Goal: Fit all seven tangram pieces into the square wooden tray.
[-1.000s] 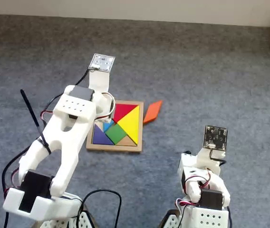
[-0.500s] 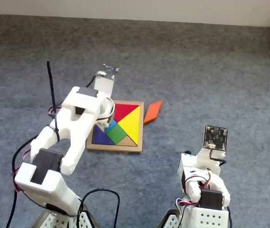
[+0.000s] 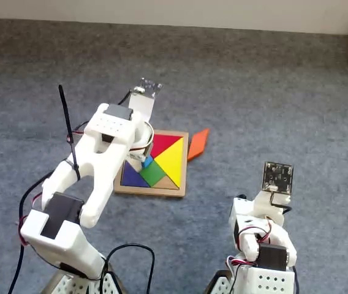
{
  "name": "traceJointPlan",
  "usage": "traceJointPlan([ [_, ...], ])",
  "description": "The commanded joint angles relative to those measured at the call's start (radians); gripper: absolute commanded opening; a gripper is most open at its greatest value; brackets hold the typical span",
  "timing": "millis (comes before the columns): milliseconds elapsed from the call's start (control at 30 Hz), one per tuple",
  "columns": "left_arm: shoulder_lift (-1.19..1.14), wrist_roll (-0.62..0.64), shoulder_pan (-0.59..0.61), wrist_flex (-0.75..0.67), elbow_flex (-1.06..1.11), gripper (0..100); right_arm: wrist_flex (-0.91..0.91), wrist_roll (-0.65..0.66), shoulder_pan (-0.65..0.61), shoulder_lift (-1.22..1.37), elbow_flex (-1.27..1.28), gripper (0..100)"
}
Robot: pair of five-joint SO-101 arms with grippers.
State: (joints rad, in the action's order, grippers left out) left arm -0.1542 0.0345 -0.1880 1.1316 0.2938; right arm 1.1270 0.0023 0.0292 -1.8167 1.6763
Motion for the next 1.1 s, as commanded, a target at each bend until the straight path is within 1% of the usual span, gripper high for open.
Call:
traceJointPlan([
  [0,0.008,-0.006,-0.013,0.008,-0.036,11,-0.012,0.012,0.013,-0.007,0.143,15.6],
  [300,-0.001,-0.011,-0.012,0.003,-0.039,11,-0.012,0.012,0.013,-0.007,0.143,15.6],
  [433,-0.001,-0.077,-0.012,0.003,-0.036,11,-0.012,0.012,0.013,-0.007,0.143,15.6],
  [733,-0.001,-0.084,-0.010,0.009,-0.039,11,-0.012,0.012,0.013,-0.007,0.143,15.6],
  [1067,0.008,-0.084,0.048,0.012,-0.041,12,-0.012,0.012,0.013,-0.007,0.143,15.6],
])
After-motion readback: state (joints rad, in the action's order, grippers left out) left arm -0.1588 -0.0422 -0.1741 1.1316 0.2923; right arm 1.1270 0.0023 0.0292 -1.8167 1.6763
